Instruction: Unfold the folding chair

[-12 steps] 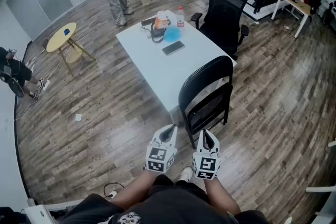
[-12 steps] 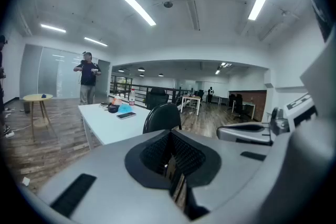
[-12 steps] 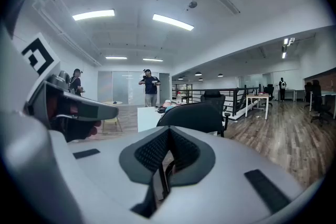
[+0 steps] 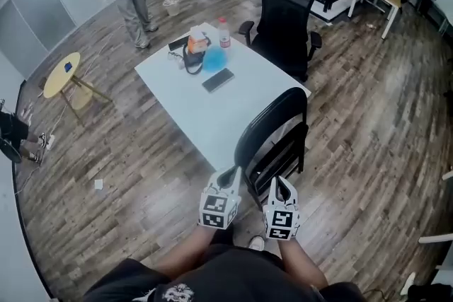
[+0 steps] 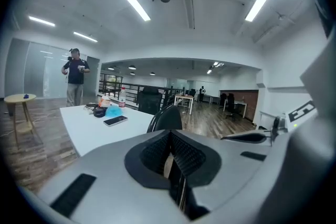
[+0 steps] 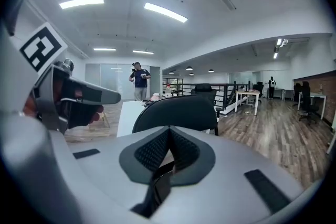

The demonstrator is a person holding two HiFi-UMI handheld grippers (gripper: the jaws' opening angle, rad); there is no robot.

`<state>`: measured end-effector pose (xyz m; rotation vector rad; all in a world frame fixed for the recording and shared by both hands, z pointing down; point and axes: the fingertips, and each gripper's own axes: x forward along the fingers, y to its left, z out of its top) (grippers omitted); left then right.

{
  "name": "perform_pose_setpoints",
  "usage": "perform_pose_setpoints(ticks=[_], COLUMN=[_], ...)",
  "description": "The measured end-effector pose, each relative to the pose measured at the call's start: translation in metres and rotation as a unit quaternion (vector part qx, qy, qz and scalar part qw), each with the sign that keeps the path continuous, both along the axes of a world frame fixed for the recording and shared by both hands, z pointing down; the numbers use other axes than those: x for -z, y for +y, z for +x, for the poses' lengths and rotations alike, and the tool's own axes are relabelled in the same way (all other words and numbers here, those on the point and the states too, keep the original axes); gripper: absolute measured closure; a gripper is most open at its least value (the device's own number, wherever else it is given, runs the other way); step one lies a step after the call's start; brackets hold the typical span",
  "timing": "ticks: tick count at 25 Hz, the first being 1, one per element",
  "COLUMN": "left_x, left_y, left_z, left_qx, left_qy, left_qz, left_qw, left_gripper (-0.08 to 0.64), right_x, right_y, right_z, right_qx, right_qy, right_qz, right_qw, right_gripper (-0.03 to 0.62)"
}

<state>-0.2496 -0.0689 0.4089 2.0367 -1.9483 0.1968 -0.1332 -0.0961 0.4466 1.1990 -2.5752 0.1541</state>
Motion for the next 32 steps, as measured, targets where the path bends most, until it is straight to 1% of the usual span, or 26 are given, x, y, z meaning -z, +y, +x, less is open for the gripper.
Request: perform_pose_setpoints(ticks=[3, 6, 8, 11, 12, 13, 14, 15, 16, 18, 19, 21, 25, 29, 32], left_x=[-0.001, -0.008, -0.013, -0.018, -0.019, -0.021, -0.025, -0.029, -0.034, -0.047, -0.054, -0.066, -0.087, -0.094, -0.094], left_y=[-0.029, -0.054, -0.073, -0.094, -0.099, -0.104, -0.109, -0.115, -0.121, -0.131, -0.135, -0.141, -0.151, -0.157, -0.166], left_z=[-0.021, -0.045, -0.058, -0.067, -0.067, -0.067, -0.066, -0.064, -0.061, -0.055, -0.052, -0.046, -0.037, -0.028, -0.023], left_qx=[-0.023, -0.031, -0.038, -0.058, -0.069, -0.081, -0.096, -0.113, -0.13, -0.16, -0.172, -0.189, -0.211, -0.227, -0.241], left_qy=[0.002, 0.003, -0.007, -0.017, -0.016, -0.015, -0.014, -0.013, -0.013, -0.018, -0.021, -0.021, -0.018, 0.012, 0.017], left_qz=[-0.005, -0.011, -0.012, -0.013, -0.016, -0.022, -0.031, -0.041, -0.051, -0.072, -0.081, -0.098, -0.126, -0.15, -0.162], left_qw=[0.9997, 0.9995, 0.9992, 0.9981, 0.9974, 0.9963, 0.9948, 0.9927, 0.9901, 0.9843, 0.9816, 0.9768, 0.9691, 0.9621, 0.9567], left_gripper=[0.555, 0.555, 0.554, 0.553, 0.541, 0.496, 0.436, 0.379, 0.34, 0.32, 0.318, 0.316, 0.316, 0.316, 0.318], right_x=[-0.008, -0.025, -0.038, -0.063, -0.073, -0.085, -0.097, -0.109, -0.119, -0.139, -0.149, -0.17, -0.214, -0.242, -0.253], right_y=[-0.022, -0.043, -0.061, -0.077, -0.081, -0.084, -0.089, -0.095, -0.101, -0.115, -0.12, -0.126, -0.135, -0.141, -0.151], right_z=[-0.02, -0.037, -0.046, -0.052, -0.054, -0.056, -0.058, -0.06, -0.06, -0.058, -0.056, -0.054, -0.06, -0.066, -0.068], right_qx=[-0.018, -0.042, -0.058, -0.081, -0.089, -0.097, -0.107, -0.117, -0.131, -0.162, -0.176, -0.196, -0.219, -0.237, -0.242], right_qy=[0.01, 0.019, 0.02, 0.016, 0.017, 0.017, 0.018, 0.019, 0.02, 0.029, 0.034, 0.042, 0.056, 0.073, 0.091], right_qz=[-0.009, -0.028, -0.043, -0.07, -0.083, -0.098, -0.115, -0.131, -0.145, -0.169, -0.181, -0.211, -0.263, -0.286, -0.301], right_qw=[1.0, 0.999, 0.997, 0.994, 0.992, 0.99, 0.987, 0.984, 0.981, 0.972, 0.967, 0.957, 0.938, 0.926, 0.918], right_gripper=[0.578, 0.578, 0.578, 0.577, 0.577, 0.572, 0.555, 0.489, 0.414, 0.357, 0.342, 0.325, 0.295, 0.285, 0.285])
